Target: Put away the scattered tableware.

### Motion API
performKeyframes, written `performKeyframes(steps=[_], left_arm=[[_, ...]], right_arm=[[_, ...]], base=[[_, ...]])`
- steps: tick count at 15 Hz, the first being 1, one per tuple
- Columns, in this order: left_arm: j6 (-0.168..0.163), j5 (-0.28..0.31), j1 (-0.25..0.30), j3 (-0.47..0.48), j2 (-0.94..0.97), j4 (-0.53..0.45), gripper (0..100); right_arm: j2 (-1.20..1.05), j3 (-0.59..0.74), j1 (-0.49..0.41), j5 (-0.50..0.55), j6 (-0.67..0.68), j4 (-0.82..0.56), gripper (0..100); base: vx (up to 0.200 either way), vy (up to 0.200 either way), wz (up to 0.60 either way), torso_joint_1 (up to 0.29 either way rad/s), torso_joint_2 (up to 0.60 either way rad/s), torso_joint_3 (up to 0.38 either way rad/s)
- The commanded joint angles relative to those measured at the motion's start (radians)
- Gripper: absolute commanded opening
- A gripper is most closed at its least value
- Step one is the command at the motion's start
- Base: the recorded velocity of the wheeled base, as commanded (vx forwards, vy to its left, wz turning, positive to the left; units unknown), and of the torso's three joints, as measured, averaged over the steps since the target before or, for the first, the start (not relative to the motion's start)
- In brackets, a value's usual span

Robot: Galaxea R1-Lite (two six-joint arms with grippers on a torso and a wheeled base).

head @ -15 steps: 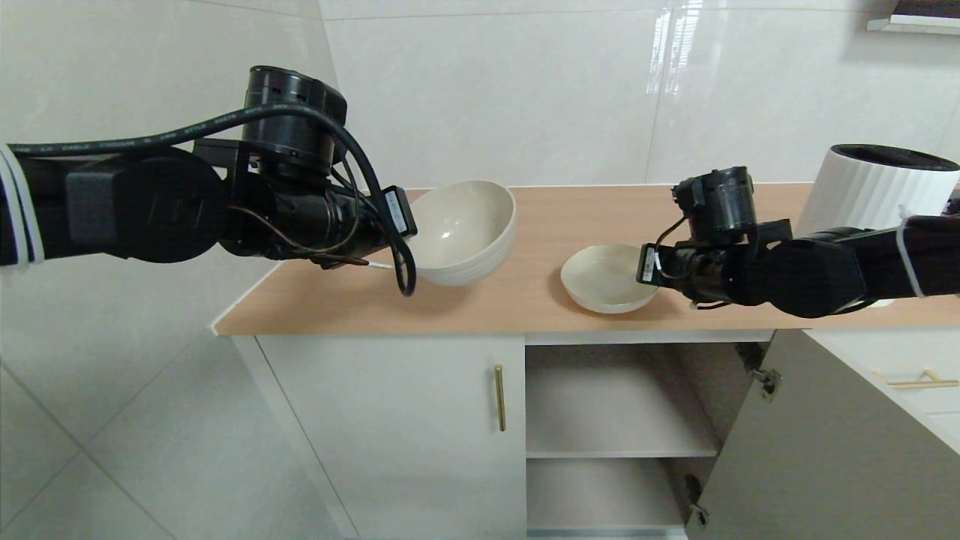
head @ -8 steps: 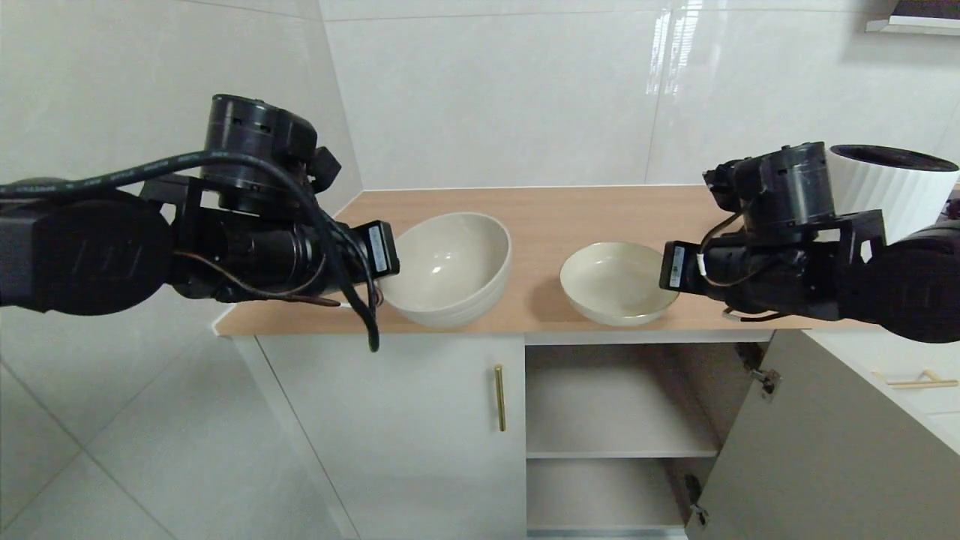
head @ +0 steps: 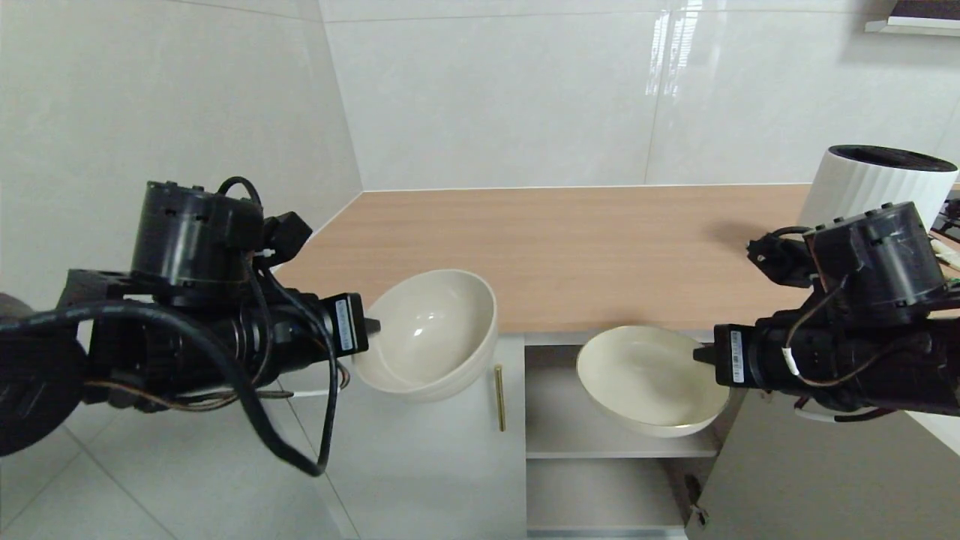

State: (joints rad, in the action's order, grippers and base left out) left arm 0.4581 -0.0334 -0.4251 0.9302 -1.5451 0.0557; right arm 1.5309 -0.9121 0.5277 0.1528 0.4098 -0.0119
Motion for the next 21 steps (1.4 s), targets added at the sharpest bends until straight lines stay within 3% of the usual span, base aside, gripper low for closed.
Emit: performKeyframes(steps=[1, 4, 7, 10, 21], left_arm=[[0.002, 0.006, 0.000, -0.090, 0.072, 0.010, 0], [0.001, 0.007, -0.001, -0.143, 0.077, 0.012, 0], [0.001, 0.015, -0.001, -0.143, 0.046, 0.012, 0], [0.002, 0.013, 0.000, -0.143, 0.022, 0.012, 0], [-0.002, 0.013, 0.000, -0.136, -0.003, 0.015, 0]], right_arm=[[-0.001, 0.064, 0.002, -0.001, 0.001, 0.026, 0], [0.015, 0.099, -0.003, 0.002, 0.000, 0.041, 0], [0.015, 0.099, -0.012, 0.002, 0.000, 0.049, 0], [0.038, 0.102, -0.021, 0.002, 0.000, 0.063, 0], [0.075, 0.105, -0.023, 0.022, -0.002, 0.086, 0]], base=[[0.000, 0.000, 0.00, 0.000, 0.00, 0.000], [0.000, 0.000, 0.00, 0.000, 0.00, 0.000], [0.000, 0.000, 0.00, 0.000, 0.00, 0.000], [-0.200, 0.000, 0.00, 0.002, 0.00, 0.004], [0.000, 0.000, 0.00, -0.016, 0.04, 0.023]])
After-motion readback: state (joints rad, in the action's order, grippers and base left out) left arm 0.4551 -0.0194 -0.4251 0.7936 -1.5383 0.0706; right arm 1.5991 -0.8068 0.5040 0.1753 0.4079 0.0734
